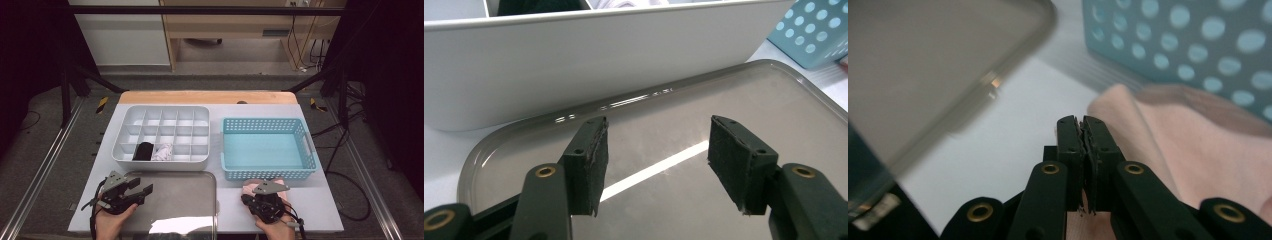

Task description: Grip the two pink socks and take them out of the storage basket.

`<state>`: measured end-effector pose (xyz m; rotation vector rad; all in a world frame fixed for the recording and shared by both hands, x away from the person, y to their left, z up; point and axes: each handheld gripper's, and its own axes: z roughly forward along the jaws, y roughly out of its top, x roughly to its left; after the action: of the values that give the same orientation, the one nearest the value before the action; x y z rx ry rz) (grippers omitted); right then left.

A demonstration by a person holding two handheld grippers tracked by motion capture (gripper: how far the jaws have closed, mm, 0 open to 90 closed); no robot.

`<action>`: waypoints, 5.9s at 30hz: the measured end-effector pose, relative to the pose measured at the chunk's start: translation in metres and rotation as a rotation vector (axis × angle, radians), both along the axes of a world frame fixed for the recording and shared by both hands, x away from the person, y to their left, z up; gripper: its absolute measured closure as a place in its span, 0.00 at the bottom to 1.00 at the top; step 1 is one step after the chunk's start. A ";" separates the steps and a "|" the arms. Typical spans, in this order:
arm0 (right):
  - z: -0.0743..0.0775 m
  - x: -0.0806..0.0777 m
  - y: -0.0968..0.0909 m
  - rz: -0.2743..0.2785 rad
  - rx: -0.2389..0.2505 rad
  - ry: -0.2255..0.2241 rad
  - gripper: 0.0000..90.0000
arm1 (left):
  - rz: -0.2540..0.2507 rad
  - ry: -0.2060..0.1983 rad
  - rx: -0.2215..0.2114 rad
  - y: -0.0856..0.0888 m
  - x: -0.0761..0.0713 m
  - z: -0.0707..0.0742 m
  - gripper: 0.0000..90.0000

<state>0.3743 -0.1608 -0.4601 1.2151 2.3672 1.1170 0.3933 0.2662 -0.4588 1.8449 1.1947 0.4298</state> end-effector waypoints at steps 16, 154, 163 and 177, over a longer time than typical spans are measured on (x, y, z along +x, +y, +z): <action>0.012 0.028 0.072 0.150 0.161 0.059 0.96 | 0.005 0.002 -0.001 0.003 0.001 0.000 0.44; 0.006 0.004 0.013 0.026 0.135 -0.058 0.96 | -0.144 0.024 0.006 -0.068 -0.008 0.013 0.56; -0.001 0.008 0.017 0.029 0.128 -0.066 0.81 | -0.190 0.008 0.009 -0.081 -0.011 0.020 0.55; 0.013 0.005 -0.036 -0.115 0.130 -0.126 0.76 | -0.312 0.006 0.031 -0.137 -0.010 0.035 0.54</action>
<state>0.3796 -0.1967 -0.4468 1.2648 2.1335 1.2858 0.3830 0.1296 -0.4240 2.0181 0.8859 0.2681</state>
